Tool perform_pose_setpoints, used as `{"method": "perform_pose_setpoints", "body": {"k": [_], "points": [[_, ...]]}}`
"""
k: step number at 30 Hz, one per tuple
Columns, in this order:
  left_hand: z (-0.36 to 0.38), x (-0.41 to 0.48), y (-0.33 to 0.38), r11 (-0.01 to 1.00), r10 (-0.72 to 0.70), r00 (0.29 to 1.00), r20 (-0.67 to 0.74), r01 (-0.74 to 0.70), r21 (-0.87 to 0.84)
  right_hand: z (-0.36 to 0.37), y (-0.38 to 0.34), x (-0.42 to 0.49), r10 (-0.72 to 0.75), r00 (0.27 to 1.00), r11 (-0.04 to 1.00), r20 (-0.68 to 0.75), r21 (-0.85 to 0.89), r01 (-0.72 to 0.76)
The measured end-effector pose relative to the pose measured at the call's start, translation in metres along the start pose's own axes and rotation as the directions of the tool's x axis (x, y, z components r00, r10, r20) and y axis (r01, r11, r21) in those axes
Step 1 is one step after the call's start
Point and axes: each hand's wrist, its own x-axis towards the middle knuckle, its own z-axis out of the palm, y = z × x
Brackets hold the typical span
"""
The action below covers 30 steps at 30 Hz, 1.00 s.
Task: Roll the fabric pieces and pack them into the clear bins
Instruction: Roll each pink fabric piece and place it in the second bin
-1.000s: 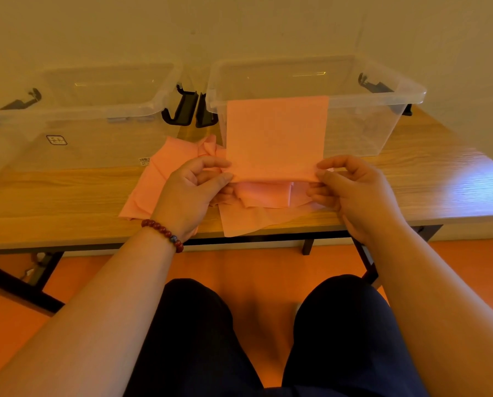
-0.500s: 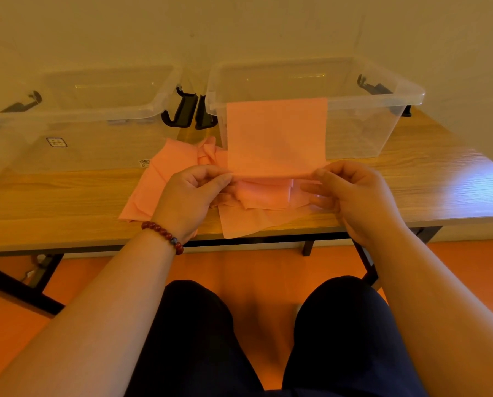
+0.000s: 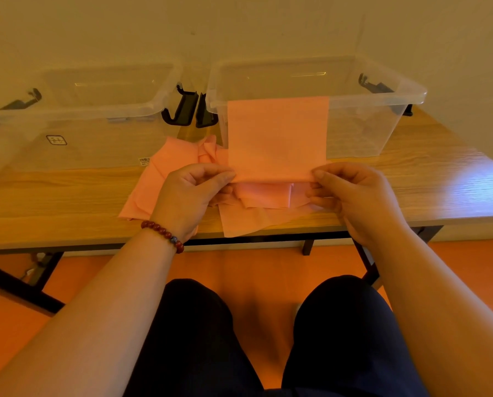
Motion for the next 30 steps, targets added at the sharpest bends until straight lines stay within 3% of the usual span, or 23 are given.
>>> {"method": "perform_pose_setpoints", "body": {"k": [30], "points": [[-0.0018, 0.0011, -0.0002, 0.999, -0.015, 0.999, 0.041, 0.014, 0.034, 0.0007, 0.0031, 0.0011, -0.026, 0.999, 1.0, -0.024, -0.003, 0.026]]}}
